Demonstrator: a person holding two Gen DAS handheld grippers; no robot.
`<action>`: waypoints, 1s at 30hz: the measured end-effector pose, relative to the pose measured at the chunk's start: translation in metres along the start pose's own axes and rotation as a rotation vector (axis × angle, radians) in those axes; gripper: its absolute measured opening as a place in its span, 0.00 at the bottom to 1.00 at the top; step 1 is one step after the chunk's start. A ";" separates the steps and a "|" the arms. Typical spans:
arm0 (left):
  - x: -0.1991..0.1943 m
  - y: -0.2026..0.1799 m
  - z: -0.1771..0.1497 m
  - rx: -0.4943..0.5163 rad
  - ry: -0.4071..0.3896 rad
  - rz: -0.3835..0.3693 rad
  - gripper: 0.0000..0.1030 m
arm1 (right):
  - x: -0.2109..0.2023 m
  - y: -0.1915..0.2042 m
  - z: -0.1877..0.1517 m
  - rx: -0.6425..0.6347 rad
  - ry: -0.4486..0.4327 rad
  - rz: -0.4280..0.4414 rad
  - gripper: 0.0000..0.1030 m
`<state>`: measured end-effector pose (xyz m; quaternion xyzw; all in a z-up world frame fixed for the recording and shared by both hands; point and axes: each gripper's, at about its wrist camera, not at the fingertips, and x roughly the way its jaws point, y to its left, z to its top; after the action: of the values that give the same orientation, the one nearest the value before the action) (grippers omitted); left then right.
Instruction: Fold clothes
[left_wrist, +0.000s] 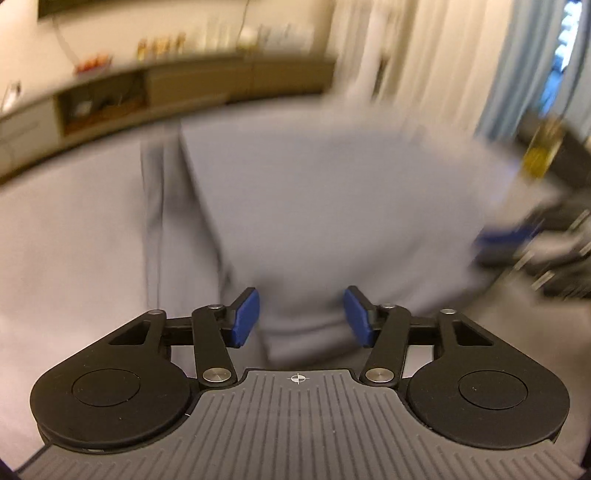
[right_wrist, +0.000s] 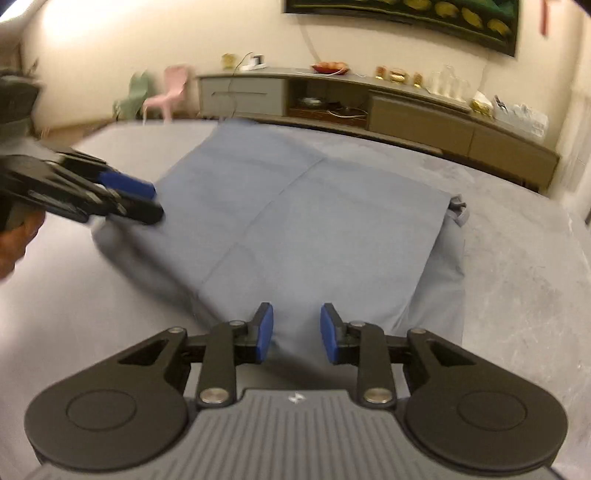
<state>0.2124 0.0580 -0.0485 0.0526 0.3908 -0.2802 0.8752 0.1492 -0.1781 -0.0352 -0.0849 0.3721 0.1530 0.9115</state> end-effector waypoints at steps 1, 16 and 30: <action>-0.002 0.000 -0.008 -0.011 -0.036 0.000 0.47 | 0.000 0.000 -0.005 -0.028 0.002 -0.008 0.26; -0.013 -0.018 -0.017 -0.133 -0.071 0.058 0.51 | 0.005 -0.081 -0.010 0.165 -0.005 -0.045 0.41; -0.072 -0.097 -0.068 -0.353 -0.111 0.107 0.88 | -0.058 -0.032 -0.066 0.257 -0.022 -0.223 0.61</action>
<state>0.0779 0.0305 -0.0313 -0.0965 0.3816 -0.1628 0.9048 0.0778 -0.2389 -0.0395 -0.0065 0.3670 0.0030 0.9302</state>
